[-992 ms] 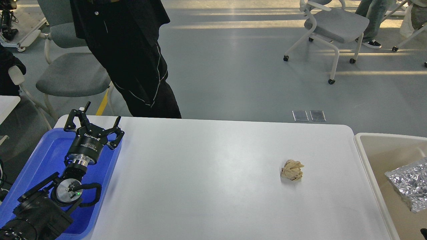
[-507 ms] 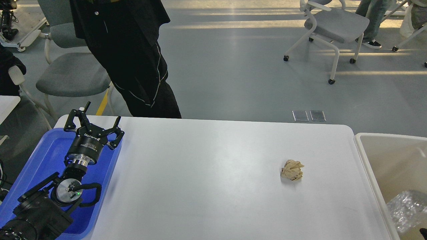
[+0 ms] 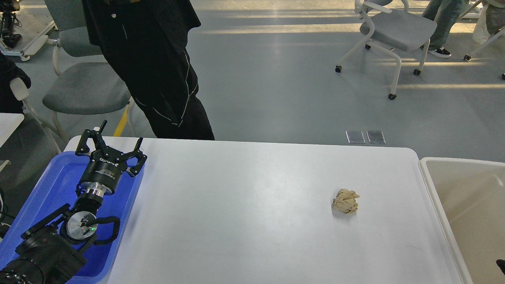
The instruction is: Tidy desktop
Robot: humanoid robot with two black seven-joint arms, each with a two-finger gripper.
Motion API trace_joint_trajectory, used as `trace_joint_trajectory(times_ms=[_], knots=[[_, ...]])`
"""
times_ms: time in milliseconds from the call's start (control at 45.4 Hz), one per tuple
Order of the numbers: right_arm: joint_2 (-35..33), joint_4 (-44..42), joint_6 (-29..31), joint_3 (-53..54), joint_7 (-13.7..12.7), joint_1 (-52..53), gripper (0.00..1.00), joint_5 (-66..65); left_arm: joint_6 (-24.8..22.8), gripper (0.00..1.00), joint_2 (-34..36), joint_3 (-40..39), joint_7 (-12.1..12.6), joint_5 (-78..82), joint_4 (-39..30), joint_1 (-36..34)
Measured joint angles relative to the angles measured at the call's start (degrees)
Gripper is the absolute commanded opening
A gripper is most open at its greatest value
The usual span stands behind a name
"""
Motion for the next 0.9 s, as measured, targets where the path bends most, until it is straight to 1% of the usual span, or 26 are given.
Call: trace_joint_trajectory(times_ms=[110, 176, 308, 331, 441, 639, 815, 903], knots=[[-0.3, 0.1, 2.2, 0.4, 1.3, 0.6, 1.0, 0.3, 0.0, 1.0, 0.0, 0.0, 0.0, 0.0, 0.0, 0.0], [-1.0, 0.2, 4.9, 1.2, 2.7, 1.2, 1.0, 1.0, 0.0, 1.0, 0.0, 0.0, 0.0, 0.0, 0.0, 0.0], [-2.7, 0.3, 12.9, 2.6, 4.8, 2.8, 1.0, 2.8, 0.0, 1.0, 0.0, 0.0, 0.0, 0.0, 0.0, 0.0], [-3.1, 0.3, 15.3, 3.0, 5.2, 3.4, 1.0, 3.5, 0.0, 1.0, 0.0, 0.0, 0.0, 0.0, 0.0, 0.0], [-3.6, 0.3, 20.4, 4.2, 6.0, 4.6, 1.0, 5.4, 0.0, 1.0, 0.0, 0.0, 0.0, 0.0, 0.0, 0.0], [-4.0, 0.3, 32.8, 6.8, 6.9, 6.8, 1.0, 8.4, 0.0, 1.0, 0.0, 0.0, 0.0, 0.0, 0.0, 0.0], [-2.8, 0.8, 44.4, 8.4, 7.3, 8.4, 1.0, 9.6, 0.0, 1.0, 0.0, 0.0, 0.0, 0.0, 0.0, 0.0], [-2.3, 2.6, 48.0, 9.6, 7.4, 8.9, 1.0, 10.3, 0.0, 1.0, 0.0, 0.0, 0.0, 0.0, 0.0, 0.0]])
